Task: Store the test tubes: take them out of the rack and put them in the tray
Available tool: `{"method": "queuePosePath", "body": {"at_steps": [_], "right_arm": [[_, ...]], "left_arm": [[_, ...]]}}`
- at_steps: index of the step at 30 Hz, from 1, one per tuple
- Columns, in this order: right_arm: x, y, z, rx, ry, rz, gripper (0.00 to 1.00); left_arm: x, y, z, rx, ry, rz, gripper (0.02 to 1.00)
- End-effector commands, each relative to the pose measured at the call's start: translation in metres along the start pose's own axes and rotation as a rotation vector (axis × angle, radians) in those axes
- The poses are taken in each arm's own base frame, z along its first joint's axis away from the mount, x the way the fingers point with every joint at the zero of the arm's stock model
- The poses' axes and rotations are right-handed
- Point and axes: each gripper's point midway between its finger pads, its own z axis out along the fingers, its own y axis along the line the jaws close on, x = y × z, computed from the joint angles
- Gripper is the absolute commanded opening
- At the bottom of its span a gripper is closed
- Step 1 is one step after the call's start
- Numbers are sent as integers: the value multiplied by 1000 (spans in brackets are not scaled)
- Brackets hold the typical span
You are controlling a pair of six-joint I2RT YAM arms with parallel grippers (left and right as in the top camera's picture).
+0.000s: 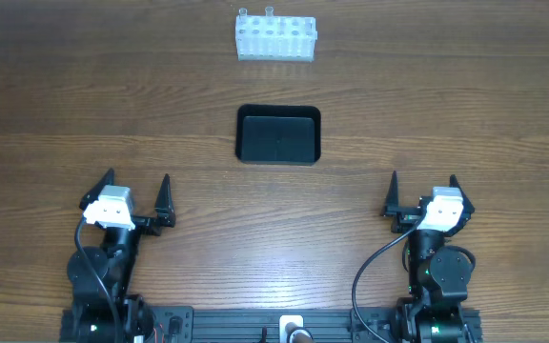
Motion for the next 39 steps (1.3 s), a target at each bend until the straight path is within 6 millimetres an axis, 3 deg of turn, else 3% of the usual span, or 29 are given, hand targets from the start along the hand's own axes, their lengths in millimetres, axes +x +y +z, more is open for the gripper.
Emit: {"method": "queuePosePath", "body": {"at_steps": [1,30,39], "right_arm": [[2,0,0,-4,0,3,989],[2,0,0,-5,0,3,991],[2,0,0,-5,0,3,991]], "left_arm": [[2,0,0,0,1,11,1000],[1,-2,0,7,-5,12,1000],[-60,-4,10,23,-184,9,1000]]}}
